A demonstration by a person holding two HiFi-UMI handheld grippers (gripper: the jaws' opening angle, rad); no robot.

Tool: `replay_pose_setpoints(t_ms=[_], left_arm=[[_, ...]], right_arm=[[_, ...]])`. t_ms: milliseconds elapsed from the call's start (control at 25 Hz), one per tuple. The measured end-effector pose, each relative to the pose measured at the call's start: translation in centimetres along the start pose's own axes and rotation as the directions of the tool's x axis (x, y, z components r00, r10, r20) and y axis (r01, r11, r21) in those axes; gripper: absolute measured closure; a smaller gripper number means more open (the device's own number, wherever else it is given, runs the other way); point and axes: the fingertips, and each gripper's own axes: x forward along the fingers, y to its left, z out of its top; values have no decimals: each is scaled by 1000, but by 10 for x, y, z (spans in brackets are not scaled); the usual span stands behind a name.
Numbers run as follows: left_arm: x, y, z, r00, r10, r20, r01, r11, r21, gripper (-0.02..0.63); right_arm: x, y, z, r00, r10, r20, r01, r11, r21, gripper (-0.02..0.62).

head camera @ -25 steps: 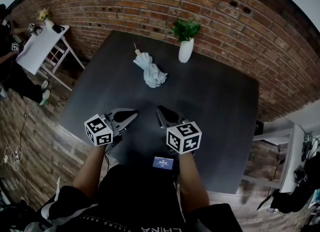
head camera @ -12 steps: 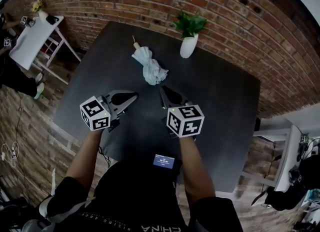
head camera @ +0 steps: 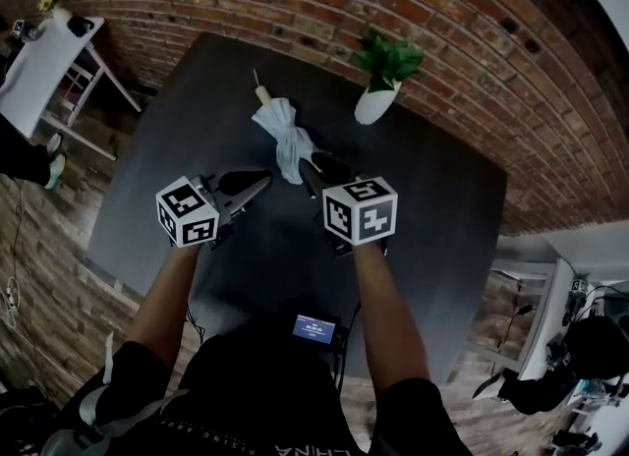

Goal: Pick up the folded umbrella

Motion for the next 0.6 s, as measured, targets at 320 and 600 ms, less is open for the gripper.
replay_pose_setpoints(t_ms=[320,600], left_arm=[[12,54,-23,999,50,-2,-50,994,-98,604],[22,101,-45,984,159,-77,-167,979,-117,603]], right_arm=[[77,-35,-7,984,-10,-179,1,999,-47,391],[131,-60,-26,928,-43,-369,-20,986,-163,313]])
